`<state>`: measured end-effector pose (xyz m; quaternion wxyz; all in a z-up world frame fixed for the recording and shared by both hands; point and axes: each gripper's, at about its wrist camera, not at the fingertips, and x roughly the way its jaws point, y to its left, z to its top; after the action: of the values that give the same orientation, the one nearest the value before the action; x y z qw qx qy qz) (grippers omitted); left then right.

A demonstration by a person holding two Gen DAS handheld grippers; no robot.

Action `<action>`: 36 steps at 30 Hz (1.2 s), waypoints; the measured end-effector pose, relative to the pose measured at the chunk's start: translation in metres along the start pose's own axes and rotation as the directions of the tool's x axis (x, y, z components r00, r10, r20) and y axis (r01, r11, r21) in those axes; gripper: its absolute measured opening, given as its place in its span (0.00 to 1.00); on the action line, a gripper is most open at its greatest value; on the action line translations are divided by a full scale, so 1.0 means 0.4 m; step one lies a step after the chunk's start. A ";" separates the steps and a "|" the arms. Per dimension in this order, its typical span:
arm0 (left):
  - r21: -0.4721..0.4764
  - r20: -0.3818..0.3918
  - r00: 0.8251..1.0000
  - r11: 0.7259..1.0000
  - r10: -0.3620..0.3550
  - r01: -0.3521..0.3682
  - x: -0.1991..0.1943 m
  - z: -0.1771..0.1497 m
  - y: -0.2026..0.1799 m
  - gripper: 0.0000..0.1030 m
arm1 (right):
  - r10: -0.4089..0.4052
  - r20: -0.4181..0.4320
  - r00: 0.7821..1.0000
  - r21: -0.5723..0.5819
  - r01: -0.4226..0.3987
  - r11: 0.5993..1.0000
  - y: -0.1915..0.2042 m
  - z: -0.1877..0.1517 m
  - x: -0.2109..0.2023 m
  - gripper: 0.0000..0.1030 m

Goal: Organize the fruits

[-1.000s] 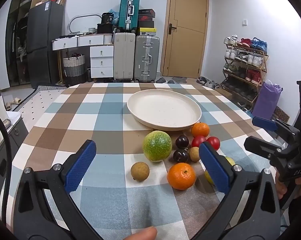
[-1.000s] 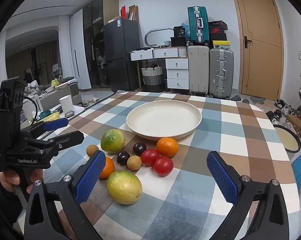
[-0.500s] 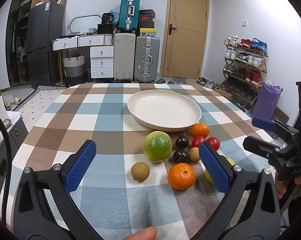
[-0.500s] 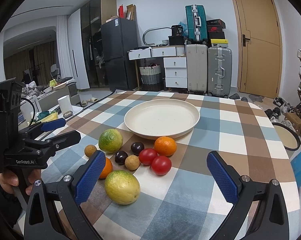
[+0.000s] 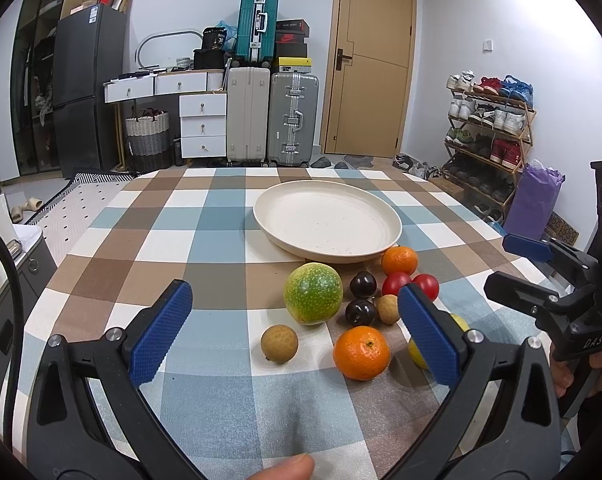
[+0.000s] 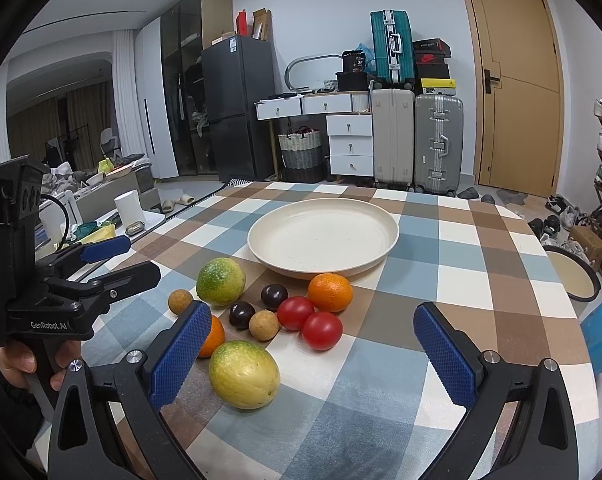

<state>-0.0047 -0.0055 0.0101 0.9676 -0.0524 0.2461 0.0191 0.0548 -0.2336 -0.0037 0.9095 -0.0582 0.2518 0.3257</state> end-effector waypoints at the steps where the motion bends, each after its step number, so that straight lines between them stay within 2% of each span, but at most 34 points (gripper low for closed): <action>1: 0.000 0.000 1.000 1.000 0.000 0.000 0.001 -0.001 0.000 1.00 | 0.001 0.000 1.000 0.000 -0.001 1.000 0.000 0.000 0.000 1.00; 36: 0.000 0.003 1.000 1.000 0.005 -0.005 -0.002 -0.002 -0.003 1.00 | -0.001 -0.018 1.000 0.007 0.001 1.000 0.001 -0.002 0.005 1.00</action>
<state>-0.0058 -0.0067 0.0099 0.9679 -0.0520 0.2448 0.0217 0.0554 -0.2322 -0.0055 0.9077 -0.0578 0.2609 0.3236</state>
